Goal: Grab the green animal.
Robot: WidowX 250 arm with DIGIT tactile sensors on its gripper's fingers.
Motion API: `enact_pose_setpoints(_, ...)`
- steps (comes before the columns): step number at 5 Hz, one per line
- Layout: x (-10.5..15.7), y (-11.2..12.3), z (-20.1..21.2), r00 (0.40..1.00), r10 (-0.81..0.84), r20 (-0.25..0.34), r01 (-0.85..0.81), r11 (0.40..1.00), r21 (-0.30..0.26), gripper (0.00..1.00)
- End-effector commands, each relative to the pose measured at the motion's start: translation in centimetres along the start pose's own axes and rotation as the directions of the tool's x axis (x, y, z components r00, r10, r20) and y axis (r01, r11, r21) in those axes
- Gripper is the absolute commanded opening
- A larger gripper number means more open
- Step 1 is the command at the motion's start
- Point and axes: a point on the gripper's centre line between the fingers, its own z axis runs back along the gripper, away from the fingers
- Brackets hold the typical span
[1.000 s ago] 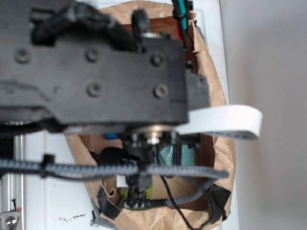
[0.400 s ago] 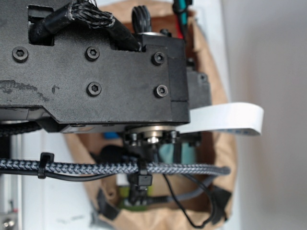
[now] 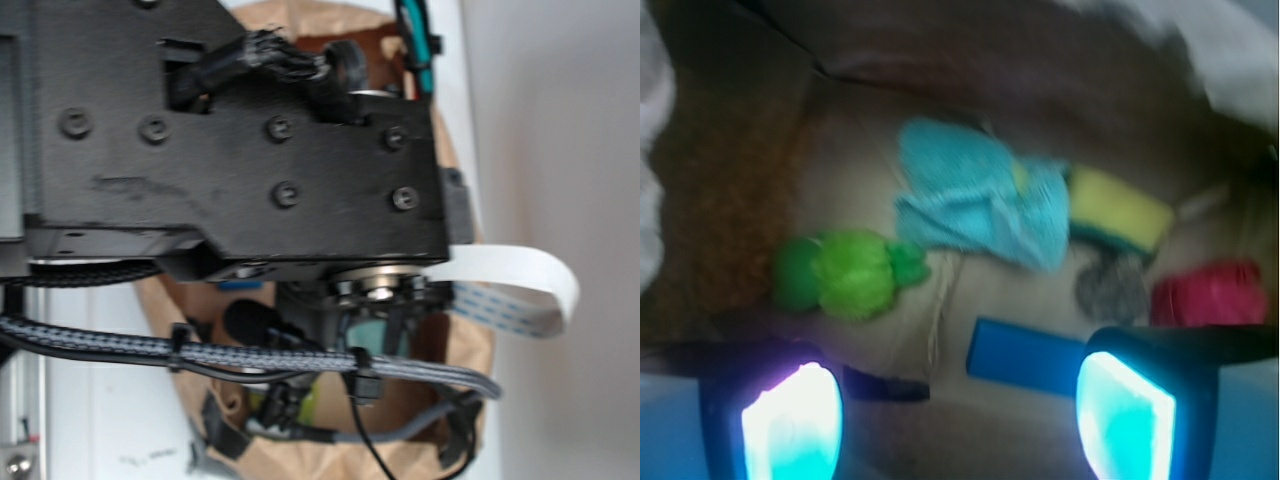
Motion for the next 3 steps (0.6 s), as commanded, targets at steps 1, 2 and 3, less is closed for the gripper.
enact_pose_setpoints(1, 2.1, 1.5, 0.0, 0.970, -0.234, 0.067, 0.230, 0.971, 0.064, 1.00)
enact_pose_setpoints(2, 1.9, 1.8, -0.8, 0.939, -0.334, 0.085, 0.325, 0.940, 0.098, 1.00)
enact_pose_setpoints(3, 0.7, 1.1, -1.3, 0.889, -0.449, 0.096, 0.437, 0.891, 0.120, 1.00)
